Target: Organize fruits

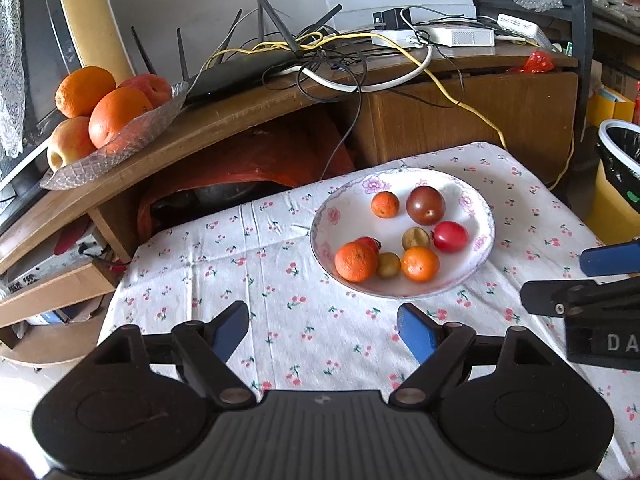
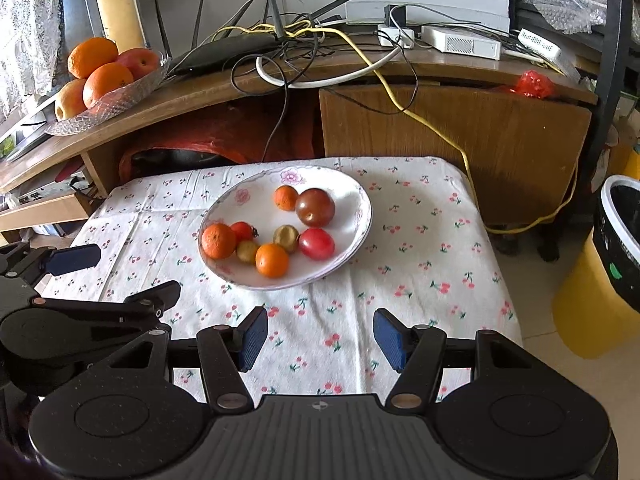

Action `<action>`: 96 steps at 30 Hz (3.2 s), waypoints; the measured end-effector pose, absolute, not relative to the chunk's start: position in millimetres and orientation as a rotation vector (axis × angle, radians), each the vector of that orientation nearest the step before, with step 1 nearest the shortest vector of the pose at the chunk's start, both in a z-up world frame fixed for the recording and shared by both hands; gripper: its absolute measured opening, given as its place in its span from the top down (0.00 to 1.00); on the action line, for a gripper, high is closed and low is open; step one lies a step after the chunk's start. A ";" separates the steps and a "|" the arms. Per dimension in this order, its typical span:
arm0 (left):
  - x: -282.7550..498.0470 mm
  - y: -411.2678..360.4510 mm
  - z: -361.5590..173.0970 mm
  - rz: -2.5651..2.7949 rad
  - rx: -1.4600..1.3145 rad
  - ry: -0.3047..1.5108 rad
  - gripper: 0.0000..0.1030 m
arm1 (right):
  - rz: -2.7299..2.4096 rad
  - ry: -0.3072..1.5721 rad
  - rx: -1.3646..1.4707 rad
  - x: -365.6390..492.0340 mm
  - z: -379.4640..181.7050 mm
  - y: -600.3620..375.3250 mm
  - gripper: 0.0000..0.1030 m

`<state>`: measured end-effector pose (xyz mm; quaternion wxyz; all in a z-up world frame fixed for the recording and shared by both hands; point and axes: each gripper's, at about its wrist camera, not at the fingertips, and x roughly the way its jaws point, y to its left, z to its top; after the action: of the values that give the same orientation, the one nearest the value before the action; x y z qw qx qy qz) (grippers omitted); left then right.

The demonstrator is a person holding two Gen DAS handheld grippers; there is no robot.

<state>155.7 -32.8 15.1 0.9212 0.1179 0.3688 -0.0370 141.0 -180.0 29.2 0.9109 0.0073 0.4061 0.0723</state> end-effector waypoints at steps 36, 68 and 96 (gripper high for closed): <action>88.4 -21.9 29.7 -0.085 0.114 0.735 0.13 | 0.153 0.813 0.065 75.2 39.5 -175.3 0.46; 44.8 -17.1 32.9 -0.060 0.113 0.723 0.13 | 0.151 0.819 0.050 42.0 39.0 -169.0 0.46; 38.8 -12.4 27.6 -0.040 0.080 0.756 0.13 | 0.153 0.825 0.037 36.0 36.6 -163.6 0.46</action>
<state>38.8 -12.4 27.6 0.9284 0.0388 0.3691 -0.0196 36.0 -163.6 36.6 0.9130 0.0178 0.4006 0.0743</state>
